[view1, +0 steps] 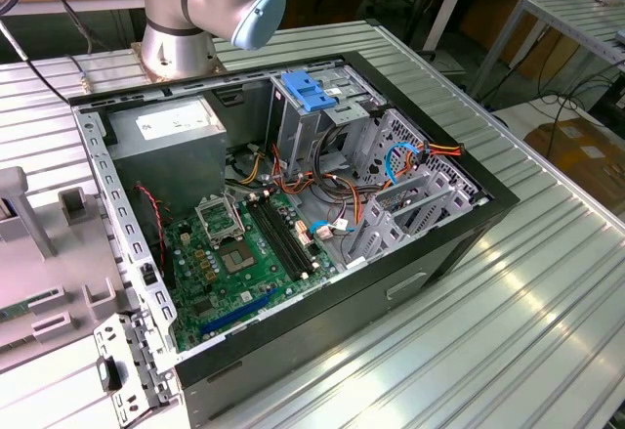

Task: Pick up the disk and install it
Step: 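Pick up the disk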

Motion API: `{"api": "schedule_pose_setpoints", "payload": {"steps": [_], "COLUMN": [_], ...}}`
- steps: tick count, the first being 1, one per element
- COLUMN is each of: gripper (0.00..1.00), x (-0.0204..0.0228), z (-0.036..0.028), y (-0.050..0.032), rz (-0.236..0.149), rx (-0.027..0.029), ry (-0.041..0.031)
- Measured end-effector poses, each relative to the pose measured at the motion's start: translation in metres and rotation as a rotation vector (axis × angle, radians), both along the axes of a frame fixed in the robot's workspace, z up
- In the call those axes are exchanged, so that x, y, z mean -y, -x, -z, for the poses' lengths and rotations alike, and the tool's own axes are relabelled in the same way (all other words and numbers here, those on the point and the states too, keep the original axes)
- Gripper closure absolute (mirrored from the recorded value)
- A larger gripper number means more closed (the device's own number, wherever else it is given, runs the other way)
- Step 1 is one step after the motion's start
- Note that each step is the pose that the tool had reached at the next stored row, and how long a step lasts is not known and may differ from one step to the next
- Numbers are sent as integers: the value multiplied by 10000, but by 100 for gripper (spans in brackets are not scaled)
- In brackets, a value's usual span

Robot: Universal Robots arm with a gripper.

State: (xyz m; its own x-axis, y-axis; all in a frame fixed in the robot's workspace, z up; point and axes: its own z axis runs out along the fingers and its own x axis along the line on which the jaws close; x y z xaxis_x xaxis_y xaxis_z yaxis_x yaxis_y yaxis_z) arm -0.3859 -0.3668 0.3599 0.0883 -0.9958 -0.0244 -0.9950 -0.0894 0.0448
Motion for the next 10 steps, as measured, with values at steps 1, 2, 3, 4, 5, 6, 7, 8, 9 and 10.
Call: {"api": "schedule_pose_setpoints", "payload": {"steps": [1,2,3,4,5,6,7,8,9,10], "gripper": [89,89,89,89,89,89,89,83,76,76], "x": [0,0,0,0,0,0,0,0,0,0], "z": [0,0,0,0,0,0,0,0,0,0], "y": [0,0,0,0,0,0,0,0,0,0], "rz": [-4,-7,-11,-14,-17,-20,-25,-28,-31,-35], "rx": [-1,0,0,0,0,0,0,0,0,0], "ry": [0,0,0,0,0,0,0,0,0,0]}}
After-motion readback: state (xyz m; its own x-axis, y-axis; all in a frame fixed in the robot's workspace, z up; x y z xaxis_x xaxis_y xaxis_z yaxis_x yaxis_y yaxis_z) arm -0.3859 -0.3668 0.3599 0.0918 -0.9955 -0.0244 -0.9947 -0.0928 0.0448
